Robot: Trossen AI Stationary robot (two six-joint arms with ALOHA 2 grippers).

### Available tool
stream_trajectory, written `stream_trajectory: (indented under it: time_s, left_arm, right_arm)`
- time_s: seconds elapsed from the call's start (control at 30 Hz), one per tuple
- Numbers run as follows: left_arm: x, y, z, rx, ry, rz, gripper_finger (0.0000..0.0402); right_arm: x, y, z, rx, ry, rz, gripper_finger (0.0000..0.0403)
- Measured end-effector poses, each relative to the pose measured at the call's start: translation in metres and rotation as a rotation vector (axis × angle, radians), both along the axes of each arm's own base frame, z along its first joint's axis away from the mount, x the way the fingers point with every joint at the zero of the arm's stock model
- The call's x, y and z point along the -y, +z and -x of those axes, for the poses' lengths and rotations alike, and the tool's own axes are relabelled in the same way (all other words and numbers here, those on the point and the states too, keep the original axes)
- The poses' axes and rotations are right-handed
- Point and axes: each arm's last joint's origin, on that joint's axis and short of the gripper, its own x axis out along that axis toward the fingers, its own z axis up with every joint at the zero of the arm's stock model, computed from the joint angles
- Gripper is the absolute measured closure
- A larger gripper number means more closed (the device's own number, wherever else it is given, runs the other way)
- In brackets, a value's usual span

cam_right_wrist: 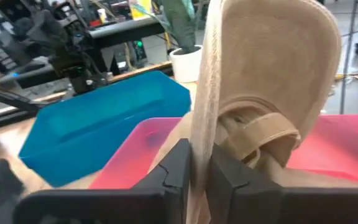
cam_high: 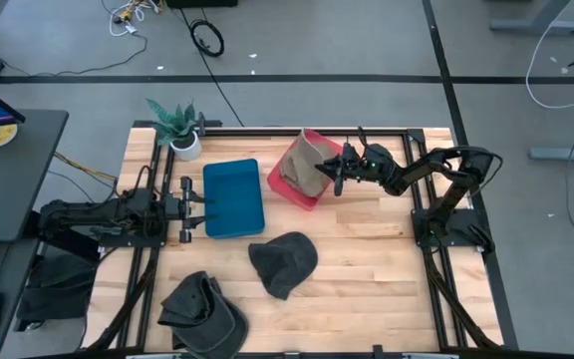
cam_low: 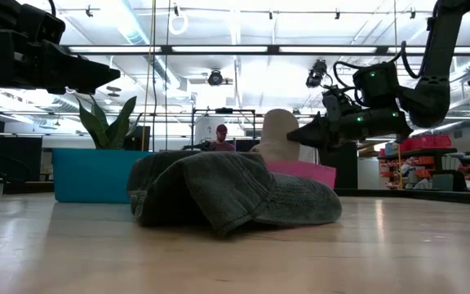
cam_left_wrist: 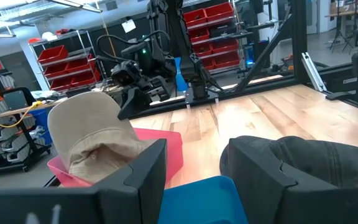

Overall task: Pick & Place hat
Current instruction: Put the brown cap into the pink bin

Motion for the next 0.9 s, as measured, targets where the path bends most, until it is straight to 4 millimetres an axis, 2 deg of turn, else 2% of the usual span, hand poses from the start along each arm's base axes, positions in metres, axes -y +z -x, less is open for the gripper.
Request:
stream_trajectory:
  time_s: [0.13, 0.33, 0.57, 0.7, 0.9]
  left_arm:
    - [0.000, 0.000, 0.000, 0.000, 0.000, 0.000, 0.0225]
    - [0.000, 0.000, 0.000, 0.000, 0.000, 0.000, 0.0225]
    - [0.000, 0.000, 0.000, 0.000, 0.000, 0.000, 0.0225]
    - [0.000, 0.000, 0.000, 0.000, 0.000, 0.000, 0.0225]
    - [0.000, 0.000, 0.000, 0.000, 0.000, 0.000, 0.0225]
  right_arm:
    - [0.001, 0.004, 0.004, -0.035, -0.018, -0.006, 0.0331]
    - [0.001, 0.017, 0.014, -0.113, -0.088, -0.012, 0.0251]
    - [-0.006, 0.036, 0.036, -0.290, -0.292, 0.062, 0.0174]
    - [-0.010, 0.048, 0.047, -0.324, -0.406, 0.091, 0.0153]
    - [-0.017, 0.057, 0.048, -0.292, -0.416, 0.109, 0.0150]
